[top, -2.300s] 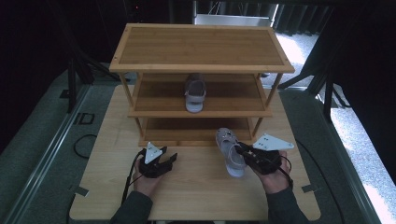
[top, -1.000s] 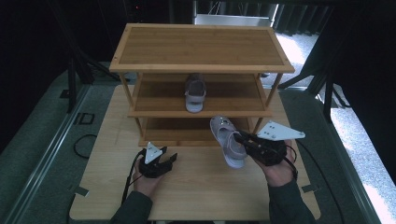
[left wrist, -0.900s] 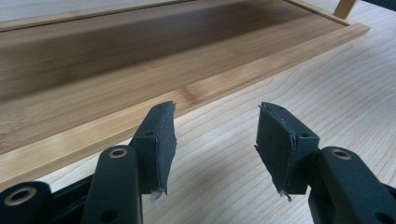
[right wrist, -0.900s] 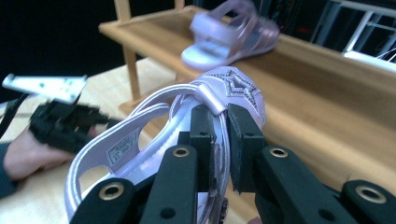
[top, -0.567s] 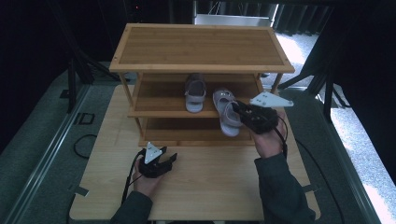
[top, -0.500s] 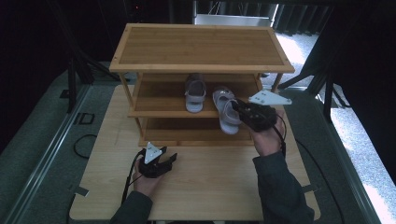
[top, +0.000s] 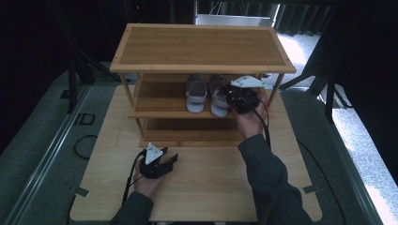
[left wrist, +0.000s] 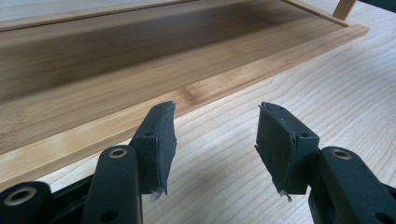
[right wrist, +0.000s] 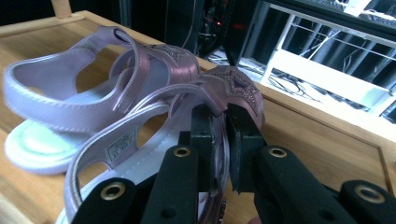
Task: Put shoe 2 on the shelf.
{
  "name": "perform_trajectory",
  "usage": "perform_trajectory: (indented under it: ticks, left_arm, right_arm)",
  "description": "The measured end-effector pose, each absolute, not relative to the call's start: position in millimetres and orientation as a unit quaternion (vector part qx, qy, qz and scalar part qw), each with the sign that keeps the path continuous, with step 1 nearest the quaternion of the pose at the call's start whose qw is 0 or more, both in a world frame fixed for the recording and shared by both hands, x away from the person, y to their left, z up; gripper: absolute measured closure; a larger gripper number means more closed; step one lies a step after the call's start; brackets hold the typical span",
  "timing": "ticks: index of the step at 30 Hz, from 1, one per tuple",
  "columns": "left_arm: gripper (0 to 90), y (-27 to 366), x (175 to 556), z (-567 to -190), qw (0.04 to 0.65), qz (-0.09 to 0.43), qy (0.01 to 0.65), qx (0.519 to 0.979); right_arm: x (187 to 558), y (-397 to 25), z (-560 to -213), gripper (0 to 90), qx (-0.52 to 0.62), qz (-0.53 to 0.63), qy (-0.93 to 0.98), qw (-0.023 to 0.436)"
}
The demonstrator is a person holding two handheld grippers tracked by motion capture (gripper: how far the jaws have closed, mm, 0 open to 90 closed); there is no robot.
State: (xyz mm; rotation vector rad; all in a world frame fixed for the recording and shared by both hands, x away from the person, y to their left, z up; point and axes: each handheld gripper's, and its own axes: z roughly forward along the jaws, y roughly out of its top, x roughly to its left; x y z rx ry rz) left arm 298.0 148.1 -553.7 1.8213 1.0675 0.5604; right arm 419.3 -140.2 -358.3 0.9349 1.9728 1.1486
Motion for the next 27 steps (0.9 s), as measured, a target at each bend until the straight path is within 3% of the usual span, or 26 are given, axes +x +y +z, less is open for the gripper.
perform_trajectory:
  ticks: [11,12,14,17,27]
  left_arm:
    - [47.6,148,298,-554,0.462,0.227,0.434,0.739]
    - [47.6,148,298,-554,0.462,0.227,0.434,0.74]
    - [47.6,148,298,-554,0.462,0.227,0.434,0.74]
    - [47.6,148,298,-554,0.462,0.227,0.434,0.739]
    - [47.6,148,298,-554,0.461,0.23,0.433,0.74]
  right_arm:
    - [431,-119,-361,80.8,0.375,0.421,0.752,0.341]
    - [432,-119,-361,77.6,0.376,0.424,0.753,0.334]
    - [433,-119,-361,59.8,0.364,0.442,0.759,0.31]
    - [429,-127,-362,49.1,0.369,0.464,0.744,0.309]
    - [373,-177,-357,43.2,0.36,0.562,0.687,0.287]
